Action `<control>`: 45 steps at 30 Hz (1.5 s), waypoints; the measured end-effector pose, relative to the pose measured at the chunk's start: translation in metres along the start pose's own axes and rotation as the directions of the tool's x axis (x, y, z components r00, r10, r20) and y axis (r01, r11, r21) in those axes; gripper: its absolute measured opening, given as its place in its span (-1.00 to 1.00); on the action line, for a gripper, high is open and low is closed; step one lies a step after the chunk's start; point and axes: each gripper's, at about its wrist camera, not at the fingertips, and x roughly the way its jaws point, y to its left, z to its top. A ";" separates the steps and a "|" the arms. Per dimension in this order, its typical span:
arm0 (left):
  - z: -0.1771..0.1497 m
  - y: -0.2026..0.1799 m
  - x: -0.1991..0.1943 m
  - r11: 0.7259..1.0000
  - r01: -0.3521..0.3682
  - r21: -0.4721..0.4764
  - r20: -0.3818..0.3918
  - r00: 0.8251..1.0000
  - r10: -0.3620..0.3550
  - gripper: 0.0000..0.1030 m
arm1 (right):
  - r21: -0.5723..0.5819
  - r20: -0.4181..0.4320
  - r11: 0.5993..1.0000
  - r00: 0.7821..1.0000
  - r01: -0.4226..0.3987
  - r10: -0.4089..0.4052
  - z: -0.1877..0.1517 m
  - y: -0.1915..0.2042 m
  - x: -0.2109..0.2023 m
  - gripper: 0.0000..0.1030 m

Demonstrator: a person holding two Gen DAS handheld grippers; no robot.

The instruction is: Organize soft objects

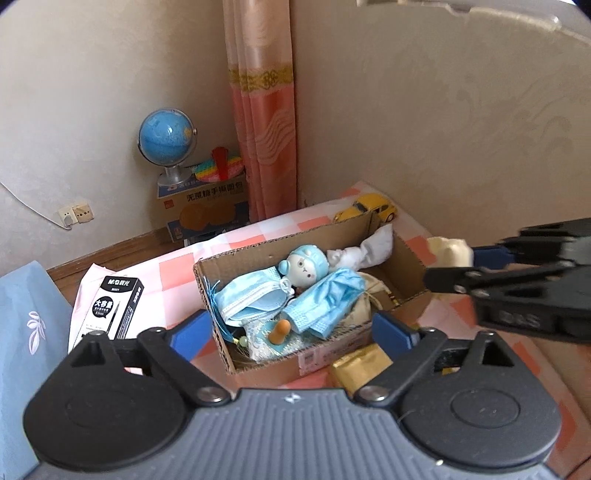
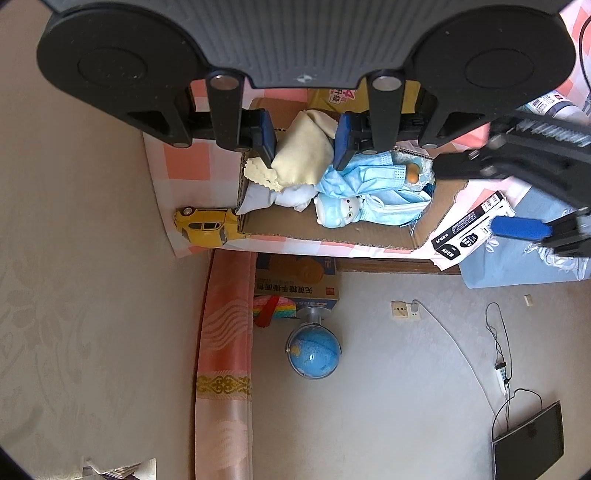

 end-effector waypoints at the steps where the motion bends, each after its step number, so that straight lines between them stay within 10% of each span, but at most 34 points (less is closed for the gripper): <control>1: -0.003 -0.002 -0.008 1.000 0.007 0.001 0.012 1.000 -0.007 0.85 | 0.000 0.000 1.000 1.000 -0.001 0.001 0.001 0.000 0.001 -0.28; 22: -0.055 -0.007 -0.064 0.996 -0.009 -0.087 0.047 0.999 0.013 0.95 | 0.118 -0.185 0.993 0.983 0.008 0.014 0.060 -0.020 0.092 -0.25; 28: -0.058 -0.005 -0.059 0.995 -0.057 -0.081 0.037 0.997 0.061 0.95 | 0.116 -0.199 0.992 0.980 0.044 -0.020 0.057 -0.023 0.092 0.70; 45: -0.064 0.000 -0.071 0.976 -0.162 -0.143 0.001 0.986 0.164 0.97 | 0.035 -0.177 0.997 0.982 0.076 -0.068 0.022 0.003 0.014 1.00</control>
